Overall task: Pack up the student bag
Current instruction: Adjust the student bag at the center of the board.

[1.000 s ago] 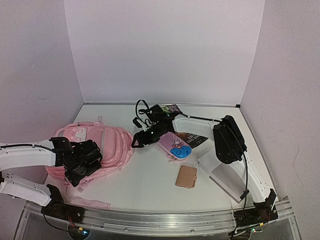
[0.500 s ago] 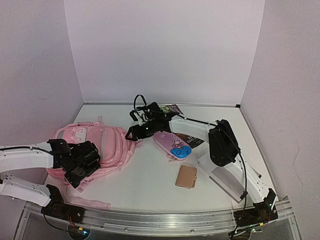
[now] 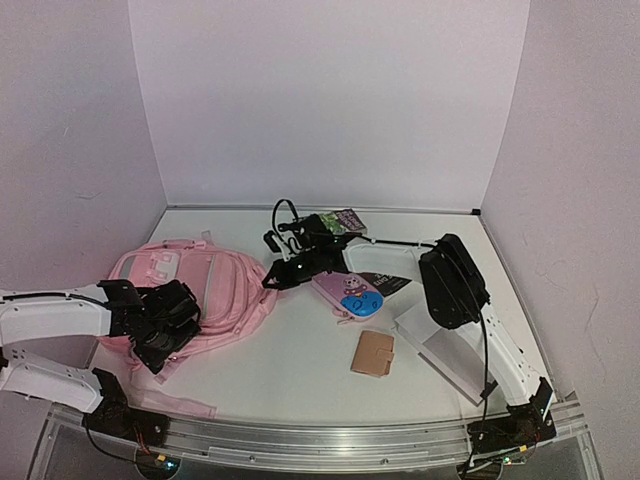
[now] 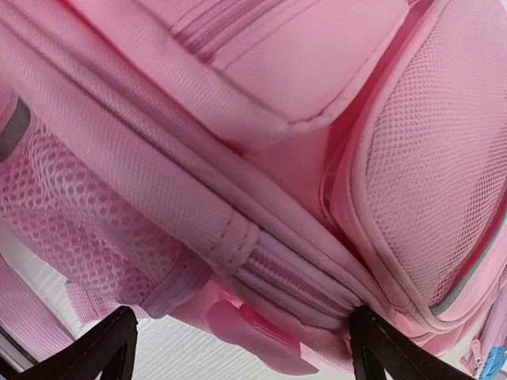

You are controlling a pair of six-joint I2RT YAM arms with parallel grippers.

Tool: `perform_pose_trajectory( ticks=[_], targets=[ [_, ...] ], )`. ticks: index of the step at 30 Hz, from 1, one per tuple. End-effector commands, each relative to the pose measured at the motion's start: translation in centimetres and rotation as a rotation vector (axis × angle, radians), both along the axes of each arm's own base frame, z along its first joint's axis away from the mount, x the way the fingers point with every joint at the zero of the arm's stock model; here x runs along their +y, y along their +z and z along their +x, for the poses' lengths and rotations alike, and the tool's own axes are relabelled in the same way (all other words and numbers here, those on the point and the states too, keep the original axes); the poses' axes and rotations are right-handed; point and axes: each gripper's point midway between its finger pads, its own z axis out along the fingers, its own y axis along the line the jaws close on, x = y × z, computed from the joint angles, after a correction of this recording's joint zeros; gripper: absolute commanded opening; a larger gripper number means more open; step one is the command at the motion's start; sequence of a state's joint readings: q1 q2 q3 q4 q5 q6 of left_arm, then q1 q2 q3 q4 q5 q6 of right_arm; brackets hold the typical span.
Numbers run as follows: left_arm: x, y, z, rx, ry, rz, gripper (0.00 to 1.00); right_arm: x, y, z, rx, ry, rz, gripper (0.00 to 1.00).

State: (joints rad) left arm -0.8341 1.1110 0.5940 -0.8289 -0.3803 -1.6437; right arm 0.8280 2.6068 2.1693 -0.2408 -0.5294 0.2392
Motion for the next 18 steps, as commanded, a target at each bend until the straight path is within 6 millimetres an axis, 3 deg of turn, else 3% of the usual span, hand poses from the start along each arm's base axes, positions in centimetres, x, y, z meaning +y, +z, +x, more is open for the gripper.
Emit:
perform_pose_trajectory(
  ticks=[1, 8, 14, 18],
  targets=[
    [1.1, 0.8, 2.3, -0.089, 0.035, -0.026, 0.90, -1.7, 0.7, -2.5, 0.046, 0.041, -0.060, 0.00],
    [1.6, 2.5, 5.9, -0.103, -0.006, 0.028, 0.85, -2.1, 0.7, -5.6, 0.165, 0.080, -0.030, 0.00],
    [1.5, 2.3, 9.3, -0.098, -0.038, -0.004, 0.84, -1.3, 0.5, -10.2, 0.230, 0.163, -0.024, 0.00],
    [2.1, 2.6, 11.0, -0.103, -0.045, 0.001, 0.83, -0.5, 1.2, -13.6, 0.231, 0.232, -0.018, 0.07]
  ],
)
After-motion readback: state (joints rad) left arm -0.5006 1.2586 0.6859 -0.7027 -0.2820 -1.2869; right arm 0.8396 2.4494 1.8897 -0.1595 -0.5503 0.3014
